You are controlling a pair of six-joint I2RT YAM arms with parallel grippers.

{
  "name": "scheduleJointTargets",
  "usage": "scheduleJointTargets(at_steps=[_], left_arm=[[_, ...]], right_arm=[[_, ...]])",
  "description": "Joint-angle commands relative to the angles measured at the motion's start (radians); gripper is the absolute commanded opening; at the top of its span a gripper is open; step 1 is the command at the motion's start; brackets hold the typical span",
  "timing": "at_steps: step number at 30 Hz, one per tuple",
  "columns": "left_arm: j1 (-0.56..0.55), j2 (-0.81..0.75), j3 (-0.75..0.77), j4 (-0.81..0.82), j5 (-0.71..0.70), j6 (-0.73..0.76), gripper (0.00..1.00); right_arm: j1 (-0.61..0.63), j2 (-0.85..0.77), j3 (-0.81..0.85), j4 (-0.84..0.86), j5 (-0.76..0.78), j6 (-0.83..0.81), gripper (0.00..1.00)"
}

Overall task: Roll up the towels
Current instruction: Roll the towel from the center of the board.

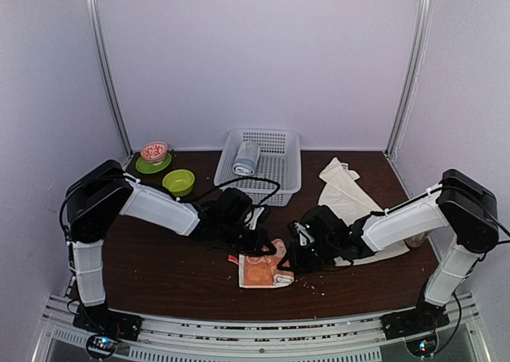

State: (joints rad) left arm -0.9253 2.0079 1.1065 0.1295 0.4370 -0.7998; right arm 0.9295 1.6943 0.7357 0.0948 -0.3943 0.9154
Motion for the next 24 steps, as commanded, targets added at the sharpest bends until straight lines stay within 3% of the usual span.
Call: scheduleJointTargets(at_steps=[1, 10, 24], left_arm=[[0.013, -0.069, -0.047, -0.074, -0.06, 0.031, 0.0], [0.013, -0.138, -0.05, -0.138, -0.12, 0.087, 0.0], [0.011, -0.057, 0.057, -0.099, -0.069, 0.096, 0.0]], right_arm=[[0.002, -0.015, 0.063, -0.284, 0.119, -0.122, 0.02], [0.008, -0.048, 0.193, -0.681, 0.374, -0.323, 0.0], [0.094, 0.098, 0.419, -0.936, 0.599, -0.436, 0.0]])
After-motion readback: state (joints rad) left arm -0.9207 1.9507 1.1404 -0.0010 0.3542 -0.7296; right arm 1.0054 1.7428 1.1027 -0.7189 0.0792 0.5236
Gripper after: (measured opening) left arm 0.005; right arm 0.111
